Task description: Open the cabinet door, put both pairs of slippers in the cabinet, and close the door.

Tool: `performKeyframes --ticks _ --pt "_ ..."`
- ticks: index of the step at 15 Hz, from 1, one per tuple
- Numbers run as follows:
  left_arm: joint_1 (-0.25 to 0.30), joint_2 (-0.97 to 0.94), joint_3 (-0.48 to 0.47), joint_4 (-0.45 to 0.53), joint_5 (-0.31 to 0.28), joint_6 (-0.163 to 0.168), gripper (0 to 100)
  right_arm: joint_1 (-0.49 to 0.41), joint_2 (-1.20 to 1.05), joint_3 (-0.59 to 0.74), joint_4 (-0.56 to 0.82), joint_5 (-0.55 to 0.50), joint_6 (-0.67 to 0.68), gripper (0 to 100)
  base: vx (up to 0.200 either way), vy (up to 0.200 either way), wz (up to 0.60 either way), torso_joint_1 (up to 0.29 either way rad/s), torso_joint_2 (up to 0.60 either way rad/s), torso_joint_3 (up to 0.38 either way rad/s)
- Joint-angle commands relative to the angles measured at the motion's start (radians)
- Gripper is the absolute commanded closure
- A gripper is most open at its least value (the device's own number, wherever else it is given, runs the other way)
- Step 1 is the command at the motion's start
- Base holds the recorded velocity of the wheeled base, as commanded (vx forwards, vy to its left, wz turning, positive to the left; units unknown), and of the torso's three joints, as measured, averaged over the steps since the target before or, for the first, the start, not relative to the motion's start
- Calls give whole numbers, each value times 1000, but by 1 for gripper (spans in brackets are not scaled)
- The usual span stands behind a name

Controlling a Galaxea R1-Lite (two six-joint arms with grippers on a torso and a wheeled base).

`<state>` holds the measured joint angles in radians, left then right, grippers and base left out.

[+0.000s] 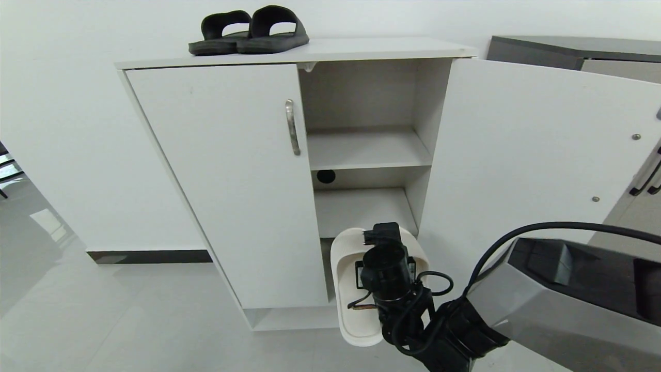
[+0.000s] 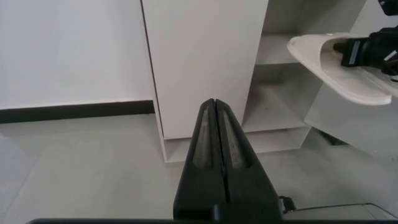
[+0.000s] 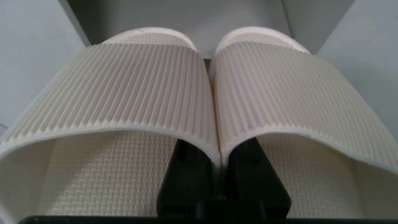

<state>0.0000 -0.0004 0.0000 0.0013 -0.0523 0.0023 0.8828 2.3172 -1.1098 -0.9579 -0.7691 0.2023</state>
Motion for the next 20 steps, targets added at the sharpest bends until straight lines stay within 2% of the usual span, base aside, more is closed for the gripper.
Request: performKeyframes --ticks 1,6,9,11,12,14,20 --pt "0 2 0 0 0 1 100 -1 27 -44 -2 -1 -9 100 0 0 0 7 2 -207" --pt "0 2 0 0 0 -1 100 -18 44 -104 -4 -1 -40 100 0 0 0 5 1 -193" --pt "0 2 0 0 0 -1 100 -24 44 -105 -65 -6 -78 100 0 0 0 9 1 -186" --pt "0 2 0 0 0 -1 100 -24 62 -104 -165 -7 -143 100 0 0 0 4 -1 -45" --pt "0 2 0 0 0 -1 100 -24 85 -102 -262 -9 -218 100 0 0 0 0 0 0" --pt "0 2 0 0 0 -1 100 -25 110 -102 -337 -10 -274 100 0 0 0 0 0 0" --pt "0 2 0 -1 0 1 100 -24 114 -96 -321 -19 -270 100 0 0 0 0 0 0"
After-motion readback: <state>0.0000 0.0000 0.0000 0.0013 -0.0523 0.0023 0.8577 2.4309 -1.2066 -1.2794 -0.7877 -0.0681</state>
